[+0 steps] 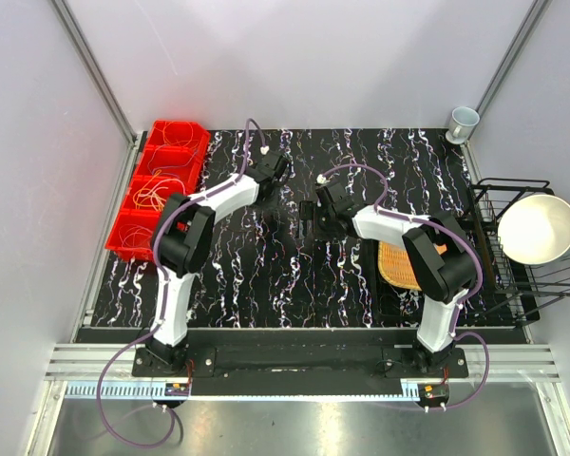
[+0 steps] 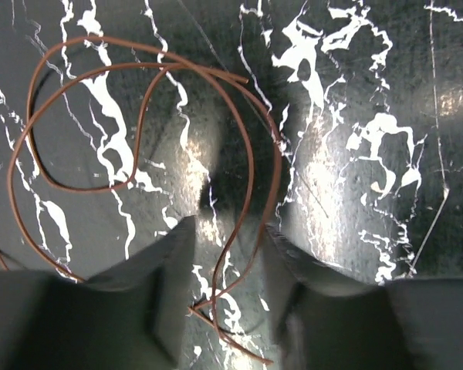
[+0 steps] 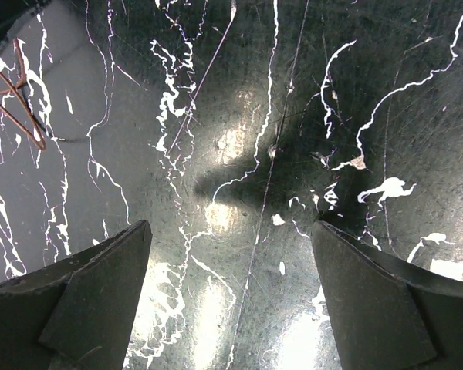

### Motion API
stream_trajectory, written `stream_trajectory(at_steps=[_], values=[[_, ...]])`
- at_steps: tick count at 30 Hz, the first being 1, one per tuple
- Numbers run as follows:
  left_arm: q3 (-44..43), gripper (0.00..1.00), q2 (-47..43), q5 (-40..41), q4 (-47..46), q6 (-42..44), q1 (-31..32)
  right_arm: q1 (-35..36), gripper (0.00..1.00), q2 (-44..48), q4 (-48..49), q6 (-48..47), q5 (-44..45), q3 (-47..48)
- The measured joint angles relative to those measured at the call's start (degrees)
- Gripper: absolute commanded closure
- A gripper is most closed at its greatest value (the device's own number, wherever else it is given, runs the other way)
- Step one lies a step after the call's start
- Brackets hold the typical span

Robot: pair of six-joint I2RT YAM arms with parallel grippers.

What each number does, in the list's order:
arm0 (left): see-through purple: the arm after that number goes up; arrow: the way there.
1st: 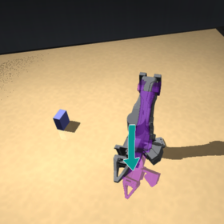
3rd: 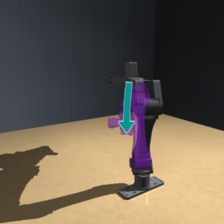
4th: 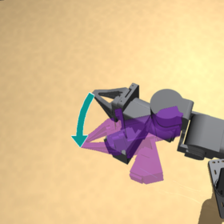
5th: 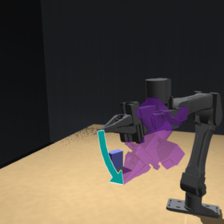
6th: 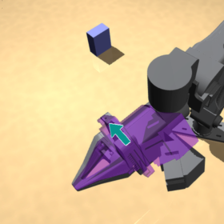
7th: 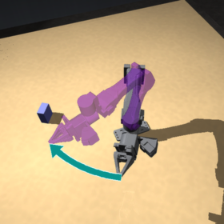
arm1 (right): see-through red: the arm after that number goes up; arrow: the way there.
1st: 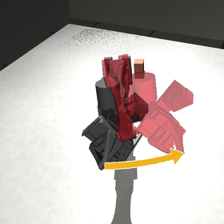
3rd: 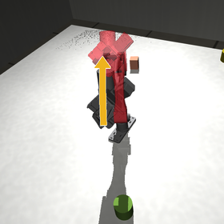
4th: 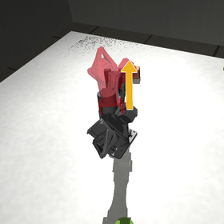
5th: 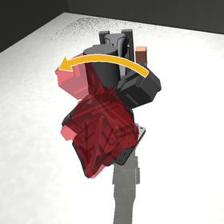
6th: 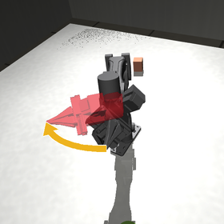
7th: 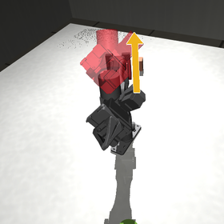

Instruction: Untangle the cables

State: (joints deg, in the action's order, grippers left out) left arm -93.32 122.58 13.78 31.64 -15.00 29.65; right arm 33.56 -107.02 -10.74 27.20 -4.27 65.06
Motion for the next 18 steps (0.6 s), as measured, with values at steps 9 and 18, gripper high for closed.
stream_trajectory(at_steps=[9,18], values=[[-2.78,1.00,3.19,1.42,-0.02,0.17,0.35,0.00,0.09,-0.50,0.04,0.00,-0.63,0.59],[-14.69,1.00,3.08,4.98,6.27,1.44,-1.44,-0.02,0.10,-1.27,0.46,0.02,-1.86,1.42]])
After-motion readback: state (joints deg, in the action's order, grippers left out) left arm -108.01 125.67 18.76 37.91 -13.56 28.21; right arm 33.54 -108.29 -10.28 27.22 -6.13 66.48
